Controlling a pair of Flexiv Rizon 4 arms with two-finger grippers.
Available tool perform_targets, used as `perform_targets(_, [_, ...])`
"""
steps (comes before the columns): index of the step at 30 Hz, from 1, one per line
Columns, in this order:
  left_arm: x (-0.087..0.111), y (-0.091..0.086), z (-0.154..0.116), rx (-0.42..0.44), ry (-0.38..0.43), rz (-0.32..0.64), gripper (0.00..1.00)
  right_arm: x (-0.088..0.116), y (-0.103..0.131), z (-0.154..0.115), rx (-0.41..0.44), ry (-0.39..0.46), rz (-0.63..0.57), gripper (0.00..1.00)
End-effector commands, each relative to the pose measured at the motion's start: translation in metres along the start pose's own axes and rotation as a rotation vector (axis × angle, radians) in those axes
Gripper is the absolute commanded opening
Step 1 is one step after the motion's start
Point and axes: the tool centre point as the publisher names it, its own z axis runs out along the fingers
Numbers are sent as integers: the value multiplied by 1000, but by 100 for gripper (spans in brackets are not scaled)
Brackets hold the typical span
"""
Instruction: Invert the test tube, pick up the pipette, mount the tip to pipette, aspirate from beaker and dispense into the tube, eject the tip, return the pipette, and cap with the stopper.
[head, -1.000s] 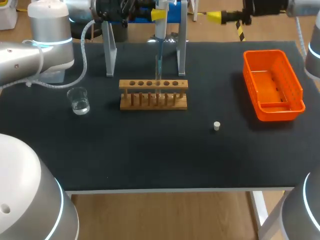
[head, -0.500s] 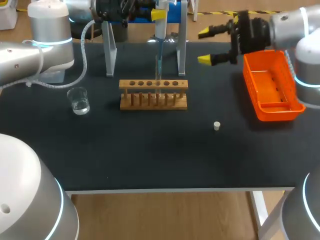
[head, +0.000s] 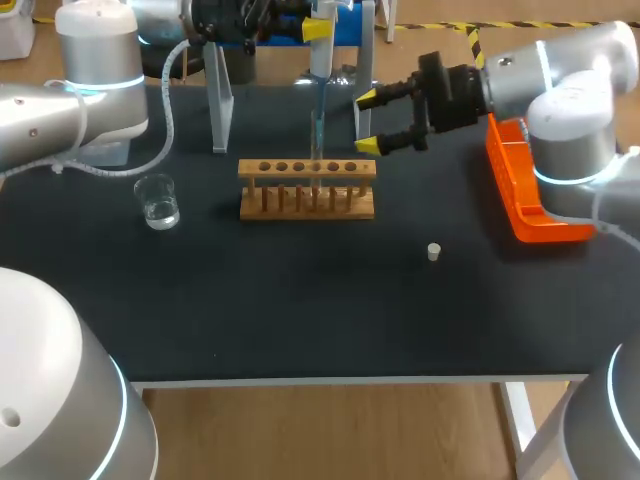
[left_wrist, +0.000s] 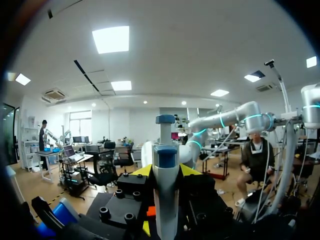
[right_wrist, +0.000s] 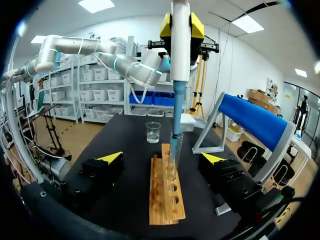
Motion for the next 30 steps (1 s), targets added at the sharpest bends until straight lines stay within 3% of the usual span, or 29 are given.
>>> perform_targets(1, [-1, -1, -1, -1, 5, -1, 0, -3, -5, 29, 0, -2, 3, 100])
perform_targets(11, [-1, -1, -1, -1, 5, -1, 0, -5, -6, 64, 61, -3, 2, 100])
perform_targets(30, [-1, -1, -1, -1, 5, -1, 0, -14, -23, 88, 115, -85, 4, 100])
